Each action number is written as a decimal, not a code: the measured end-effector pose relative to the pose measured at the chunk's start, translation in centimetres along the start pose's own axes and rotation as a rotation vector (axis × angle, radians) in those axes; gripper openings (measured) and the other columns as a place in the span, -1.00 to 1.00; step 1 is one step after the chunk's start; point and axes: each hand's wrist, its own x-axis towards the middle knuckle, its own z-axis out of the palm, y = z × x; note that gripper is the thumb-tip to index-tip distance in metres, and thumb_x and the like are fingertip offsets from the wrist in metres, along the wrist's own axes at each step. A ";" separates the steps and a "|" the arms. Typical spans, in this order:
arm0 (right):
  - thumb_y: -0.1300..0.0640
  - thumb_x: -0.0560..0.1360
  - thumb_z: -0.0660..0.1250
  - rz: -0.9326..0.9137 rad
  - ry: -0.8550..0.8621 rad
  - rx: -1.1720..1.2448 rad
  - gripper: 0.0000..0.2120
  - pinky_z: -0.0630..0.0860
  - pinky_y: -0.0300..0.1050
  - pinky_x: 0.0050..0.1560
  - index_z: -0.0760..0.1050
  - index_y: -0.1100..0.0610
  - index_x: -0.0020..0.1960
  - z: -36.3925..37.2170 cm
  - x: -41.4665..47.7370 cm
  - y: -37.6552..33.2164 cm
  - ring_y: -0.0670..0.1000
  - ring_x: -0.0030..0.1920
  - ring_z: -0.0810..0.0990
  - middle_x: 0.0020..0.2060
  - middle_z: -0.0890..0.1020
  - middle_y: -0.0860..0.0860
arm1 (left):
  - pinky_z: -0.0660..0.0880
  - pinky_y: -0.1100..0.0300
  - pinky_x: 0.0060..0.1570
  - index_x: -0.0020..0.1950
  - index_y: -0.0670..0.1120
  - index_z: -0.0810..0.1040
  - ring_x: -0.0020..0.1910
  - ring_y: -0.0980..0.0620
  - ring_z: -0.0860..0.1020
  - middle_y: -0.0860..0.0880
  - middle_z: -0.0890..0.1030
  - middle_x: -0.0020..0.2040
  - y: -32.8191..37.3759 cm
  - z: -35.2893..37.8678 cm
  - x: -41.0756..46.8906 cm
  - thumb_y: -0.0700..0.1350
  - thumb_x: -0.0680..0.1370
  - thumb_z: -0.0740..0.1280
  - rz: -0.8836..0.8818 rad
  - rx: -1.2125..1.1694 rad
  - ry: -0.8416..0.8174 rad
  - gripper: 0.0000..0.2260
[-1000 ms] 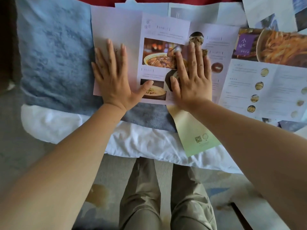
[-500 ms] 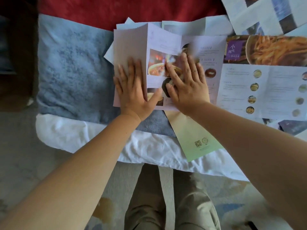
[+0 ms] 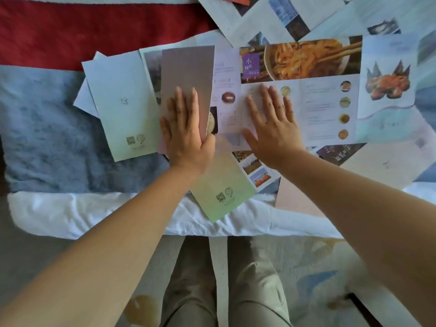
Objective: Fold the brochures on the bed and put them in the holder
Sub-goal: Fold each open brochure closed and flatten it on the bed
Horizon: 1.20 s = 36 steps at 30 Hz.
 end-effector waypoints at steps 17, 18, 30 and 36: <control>-0.18 0.73 -0.11 -0.026 0.140 0.086 -0.38 -0.15 0.15 0.65 -0.08 0.05 0.70 3.8 -3.4 5.2 0.09 0.67 -0.10 0.68 -0.02 0.04 | -0.12 -0.48 0.48 0.67 0.21 -0.01 0.66 -0.26 -0.04 -0.05 -0.01 0.70 5.9 7.9 1.6 0.19 0.65 -0.07 0.056 0.379 0.009 -0.44; -0.17 0.73 -0.10 -0.019 0.153 0.085 -0.39 -0.15 0.16 0.65 -0.07 0.06 0.70 4.0 -3.3 4.9 0.10 0.67 -0.10 0.68 -0.01 0.04 | -0.10 -0.48 0.49 0.67 0.21 0.02 0.66 -0.26 -0.02 -0.05 0.02 0.70 5.6 8.1 1.6 0.18 0.65 -0.06 0.061 0.375 0.028 -0.45; -0.22 0.68 0.05 -0.279 0.165 0.047 -0.32 -0.10 0.21 0.64 0.07 0.11 0.68 3.4 -0.1 -2.1 0.13 0.67 0.00 0.67 0.08 0.10 | -0.10 -0.51 0.47 0.67 0.22 -0.03 0.65 -0.27 -0.04 -0.03 -0.01 0.70 -5.1 4.3 0.2 0.12 0.68 -0.03 -0.025 0.400 0.090 -0.47; -0.41 0.63 -0.03 -0.176 0.165 0.001 -0.20 -0.20 0.28 0.59 -0.09 -0.01 0.70 3.5 2.4 -4.0 0.17 0.67 -0.11 0.68 -0.08 0.14 | -0.09 -0.52 0.47 0.67 0.20 -0.01 0.66 -0.23 -0.04 -0.04 0.00 0.70 -12.1 0.9 -0.8 0.13 0.69 -0.04 -0.027 0.387 0.074 -0.48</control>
